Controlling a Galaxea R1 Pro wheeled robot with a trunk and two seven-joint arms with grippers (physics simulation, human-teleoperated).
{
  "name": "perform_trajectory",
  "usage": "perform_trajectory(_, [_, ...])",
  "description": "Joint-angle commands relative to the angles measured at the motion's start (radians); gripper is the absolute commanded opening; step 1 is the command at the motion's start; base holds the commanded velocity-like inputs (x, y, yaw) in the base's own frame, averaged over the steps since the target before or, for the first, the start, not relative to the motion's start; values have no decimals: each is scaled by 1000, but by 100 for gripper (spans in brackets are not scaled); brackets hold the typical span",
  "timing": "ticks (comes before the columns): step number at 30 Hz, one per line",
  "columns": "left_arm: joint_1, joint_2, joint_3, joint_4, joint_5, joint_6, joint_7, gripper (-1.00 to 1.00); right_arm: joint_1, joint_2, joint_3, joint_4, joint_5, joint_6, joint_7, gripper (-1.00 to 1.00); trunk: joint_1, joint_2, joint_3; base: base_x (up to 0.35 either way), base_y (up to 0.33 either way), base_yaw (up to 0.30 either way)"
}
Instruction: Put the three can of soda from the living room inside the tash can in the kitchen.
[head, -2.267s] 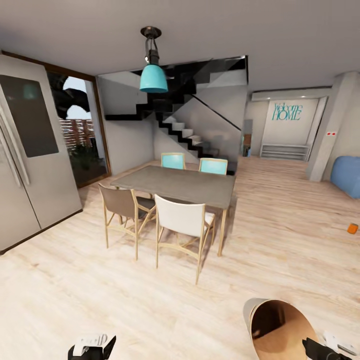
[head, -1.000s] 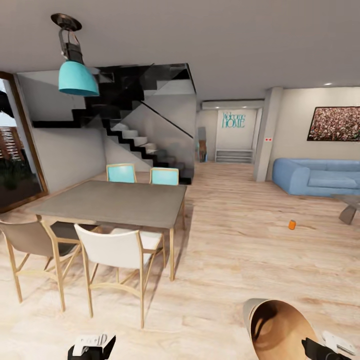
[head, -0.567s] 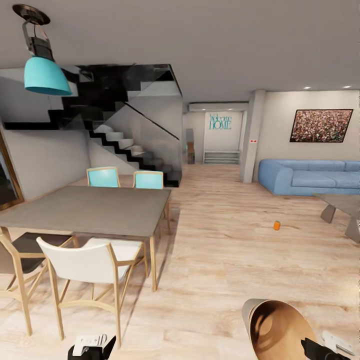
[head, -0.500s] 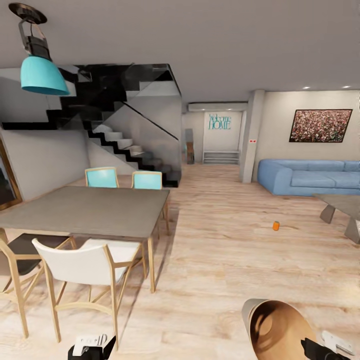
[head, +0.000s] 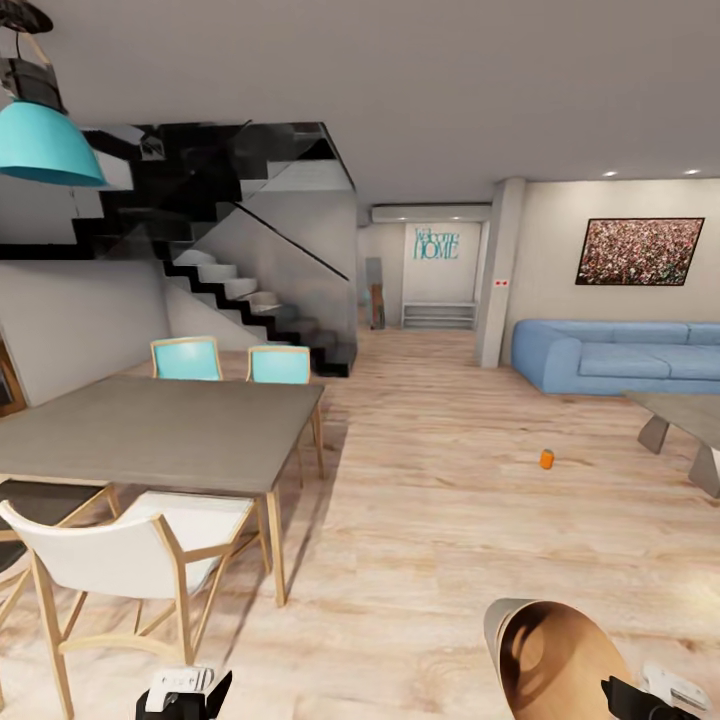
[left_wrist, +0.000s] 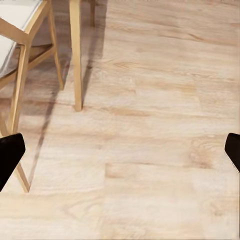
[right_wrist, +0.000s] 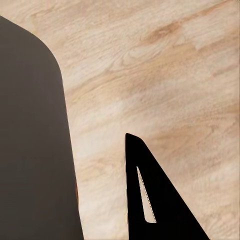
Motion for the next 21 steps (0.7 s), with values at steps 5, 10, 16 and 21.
perform_trajectory(5, [0, 0, 0, 0, 0, 0, 0, 100, -1, 0, 0, -1, -6, 0, 0, -100, 0, 0, 0, 249, -239, 0])
perform_trajectory(10, [0, 0, 0, 1, 0, 0, 0, 100, -1, 0, 2, 0, -5, -7, 0, -100, 0, 0, 0, 249, -239, 0])
perform_trajectory(16, [0, 0, 0, 0, 0, 0, 0, 100, -1, 0, 2, 0, -6, -29, -1, -100, 0, 0, 0, 249, -239, 0])
perform_trajectory(21, [0, 0, 0, 0, 0, 0, 0, 100, -1, 0, 2, 0, -7, -32, -1, -100, 0, 0, 0, 249, -239, 0])
